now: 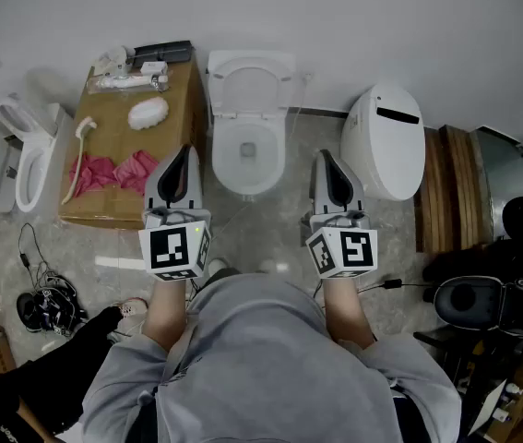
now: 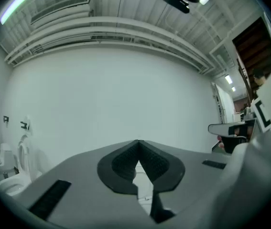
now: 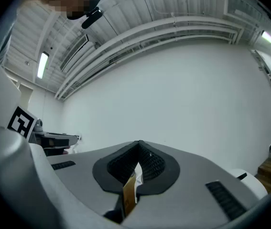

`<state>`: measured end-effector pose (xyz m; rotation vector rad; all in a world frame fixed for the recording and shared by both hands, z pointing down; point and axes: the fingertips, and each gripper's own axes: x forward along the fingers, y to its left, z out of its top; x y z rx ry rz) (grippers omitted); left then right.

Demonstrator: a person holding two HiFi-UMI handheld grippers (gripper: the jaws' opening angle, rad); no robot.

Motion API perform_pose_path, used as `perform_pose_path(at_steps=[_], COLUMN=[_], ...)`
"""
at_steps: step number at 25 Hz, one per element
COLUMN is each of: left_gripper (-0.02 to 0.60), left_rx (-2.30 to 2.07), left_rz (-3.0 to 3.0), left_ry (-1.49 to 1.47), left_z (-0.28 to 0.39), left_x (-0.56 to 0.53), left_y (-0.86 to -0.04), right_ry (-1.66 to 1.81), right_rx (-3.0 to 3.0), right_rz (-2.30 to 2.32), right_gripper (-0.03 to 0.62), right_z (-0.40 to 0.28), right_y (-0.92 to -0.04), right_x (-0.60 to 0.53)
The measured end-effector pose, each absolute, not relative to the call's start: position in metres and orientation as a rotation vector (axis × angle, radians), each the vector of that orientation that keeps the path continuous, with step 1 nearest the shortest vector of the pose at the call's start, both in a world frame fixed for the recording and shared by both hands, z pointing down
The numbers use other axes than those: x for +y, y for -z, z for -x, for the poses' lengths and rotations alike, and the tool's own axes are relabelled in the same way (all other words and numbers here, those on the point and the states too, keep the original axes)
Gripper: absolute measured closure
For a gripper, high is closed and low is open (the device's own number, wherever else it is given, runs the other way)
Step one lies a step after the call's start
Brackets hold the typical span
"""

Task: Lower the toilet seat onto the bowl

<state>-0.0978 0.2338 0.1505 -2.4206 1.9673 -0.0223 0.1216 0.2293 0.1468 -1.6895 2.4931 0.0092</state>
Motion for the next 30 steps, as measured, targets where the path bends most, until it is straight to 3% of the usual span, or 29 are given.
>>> perform_pose_path(at_steps=[30], left_gripper=[0.583], left_rx=[2.066], left_rz=[2.342], left_ry=[0.084], left_z=[0.041], left_x=[0.257], left_y=[-0.161], right_ry=[0.017], right_rx=[2.521], right_rz=[1.691], right_gripper=[0.595], right_z=[-0.203], right_y=[-0.168], right_x=[0.245])
